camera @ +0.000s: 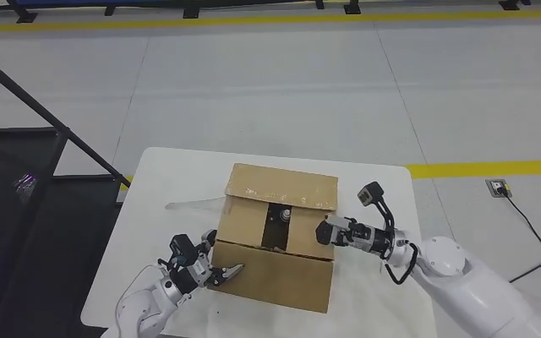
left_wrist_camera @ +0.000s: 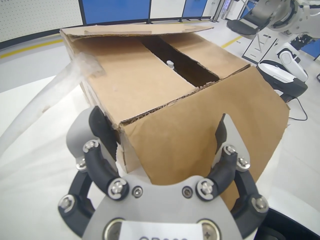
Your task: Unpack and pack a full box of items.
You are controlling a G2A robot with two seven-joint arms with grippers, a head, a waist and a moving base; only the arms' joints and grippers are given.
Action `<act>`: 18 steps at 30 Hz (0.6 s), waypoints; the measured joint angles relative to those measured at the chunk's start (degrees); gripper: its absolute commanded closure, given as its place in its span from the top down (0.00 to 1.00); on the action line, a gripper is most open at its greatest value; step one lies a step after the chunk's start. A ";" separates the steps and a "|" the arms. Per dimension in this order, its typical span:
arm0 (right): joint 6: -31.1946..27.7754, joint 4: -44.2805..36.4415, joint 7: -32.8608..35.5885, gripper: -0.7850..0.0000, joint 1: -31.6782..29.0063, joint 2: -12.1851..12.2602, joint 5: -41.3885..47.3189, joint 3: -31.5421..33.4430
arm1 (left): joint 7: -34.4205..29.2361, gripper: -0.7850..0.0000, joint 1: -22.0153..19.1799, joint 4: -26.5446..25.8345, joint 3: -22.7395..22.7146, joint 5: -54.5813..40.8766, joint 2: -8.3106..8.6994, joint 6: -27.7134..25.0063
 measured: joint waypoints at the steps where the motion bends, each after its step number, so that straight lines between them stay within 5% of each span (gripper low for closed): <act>1: 1.04 0.39 -1.00 1.00 0.15 -0.27 -0.48 0.15 | 0.00 1.00 -0.02 0.01 0.15 0.01 0.02 -0.07; 10: 6.60 4.23 -5.88 1.00 1.90 -2.61 -2.31 0.88 | 0.26 1.00 -0.54 0.44 1.20 -0.50 0.06 0.23; 18: 5.92 7.00 -6.18 1.00 3.77 -4.84 -2.13 1.56 | 0.42 1.00 -0.95 0.82 1.55 -1.10 0.18 0.33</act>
